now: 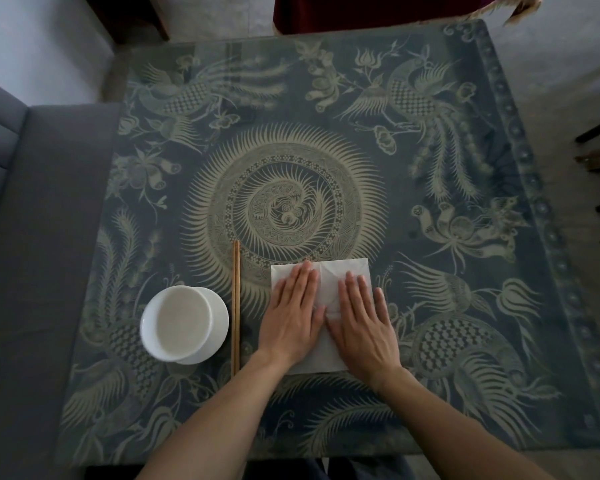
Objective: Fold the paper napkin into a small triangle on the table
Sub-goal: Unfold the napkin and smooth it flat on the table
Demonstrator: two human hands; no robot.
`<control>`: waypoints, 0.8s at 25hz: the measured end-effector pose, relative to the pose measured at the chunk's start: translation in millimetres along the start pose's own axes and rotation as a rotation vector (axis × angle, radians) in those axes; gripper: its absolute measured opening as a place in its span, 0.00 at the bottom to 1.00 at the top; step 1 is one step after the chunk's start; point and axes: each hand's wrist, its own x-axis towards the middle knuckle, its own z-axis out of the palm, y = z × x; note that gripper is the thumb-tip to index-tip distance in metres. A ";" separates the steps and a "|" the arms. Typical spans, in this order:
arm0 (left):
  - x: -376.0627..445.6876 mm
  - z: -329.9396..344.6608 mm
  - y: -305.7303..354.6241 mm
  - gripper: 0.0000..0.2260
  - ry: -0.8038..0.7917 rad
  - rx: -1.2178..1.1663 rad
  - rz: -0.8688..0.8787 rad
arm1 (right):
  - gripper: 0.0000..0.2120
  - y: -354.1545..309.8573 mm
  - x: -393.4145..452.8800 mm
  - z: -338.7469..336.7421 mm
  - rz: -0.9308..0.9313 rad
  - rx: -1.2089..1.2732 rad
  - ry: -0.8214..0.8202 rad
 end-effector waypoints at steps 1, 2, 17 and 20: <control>-0.7 1.6 -2.2 0.29 -0.001 0.002 -0.027 | 0.34 1.8 -0.1 1.7 0.031 0.003 -0.008; -2.1 2.4 -5.8 0.29 -0.002 0.005 -0.055 | 0.35 3.8 0.1 2.9 0.047 0.005 -0.005; -13.9 -12.7 -33.7 0.32 -0.058 0.134 -0.180 | 0.37 32.3 -12.8 -2.3 0.157 -0.058 -0.004; -15.7 -15.9 -33.5 0.30 -0.030 0.088 -0.163 | 0.37 33.5 -21.4 -5.2 0.184 -0.022 0.009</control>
